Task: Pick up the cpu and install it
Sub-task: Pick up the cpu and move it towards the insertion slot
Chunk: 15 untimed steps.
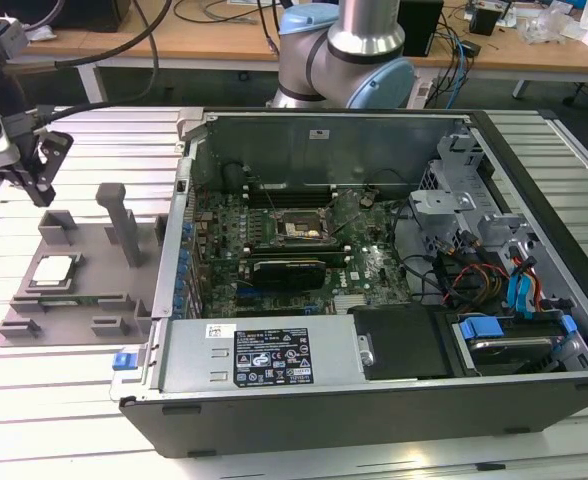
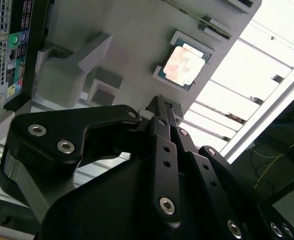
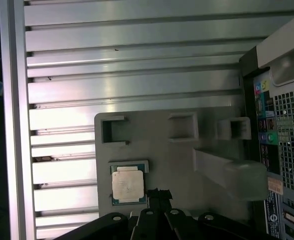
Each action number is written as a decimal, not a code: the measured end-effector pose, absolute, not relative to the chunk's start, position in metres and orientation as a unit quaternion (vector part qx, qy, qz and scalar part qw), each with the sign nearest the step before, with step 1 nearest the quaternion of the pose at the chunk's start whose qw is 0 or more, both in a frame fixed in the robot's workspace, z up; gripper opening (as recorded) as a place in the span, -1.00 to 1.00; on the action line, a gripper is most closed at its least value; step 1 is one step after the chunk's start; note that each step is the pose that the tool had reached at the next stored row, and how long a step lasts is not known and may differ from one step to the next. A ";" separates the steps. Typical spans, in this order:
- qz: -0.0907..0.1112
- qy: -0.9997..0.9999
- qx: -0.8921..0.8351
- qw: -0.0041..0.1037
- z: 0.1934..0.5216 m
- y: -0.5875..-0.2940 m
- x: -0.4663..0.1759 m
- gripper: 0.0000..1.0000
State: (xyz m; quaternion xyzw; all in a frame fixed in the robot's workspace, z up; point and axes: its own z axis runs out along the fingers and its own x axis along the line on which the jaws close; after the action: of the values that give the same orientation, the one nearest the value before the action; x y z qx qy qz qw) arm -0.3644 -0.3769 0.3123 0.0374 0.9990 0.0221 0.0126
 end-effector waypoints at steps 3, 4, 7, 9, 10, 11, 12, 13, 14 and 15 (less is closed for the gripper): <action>0.022 0.999 0.037 0.013 0.309 -0.377 -0.365 -0.79; 0.022 0.999 0.037 0.013 0.308 -0.377 -0.366 -0.79; 0.022 0.999 0.037 0.013 0.304 -0.378 -0.368 -0.79; 0.022 0.999 0.037 0.013 0.300 -0.379 -0.372 -0.79; 0.022 0.999 0.037 0.013 0.298 -0.379 -0.373 -0.79; 0.022 0.999 0.037 0.013 0.297 -0.380 -0.375 -0.79; 0.022 0.999 0.037 0.013 0.294 -0.380 -0.377 -0.79; 0.022 0.999 0.037 0.012 0.291 -0.380 -0.379 -0.79; 0.023 0.999 0.037 0.013 0.287 -0.381 -0.381 -0.79; 0.023 0.999 0.037 0.013 0.285 -0.381 -0.383 -0.79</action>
State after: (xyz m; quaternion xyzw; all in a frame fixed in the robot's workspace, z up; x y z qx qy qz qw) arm -0.3827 -0.3812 0.2852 0.0374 0.9990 0.0227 0.0126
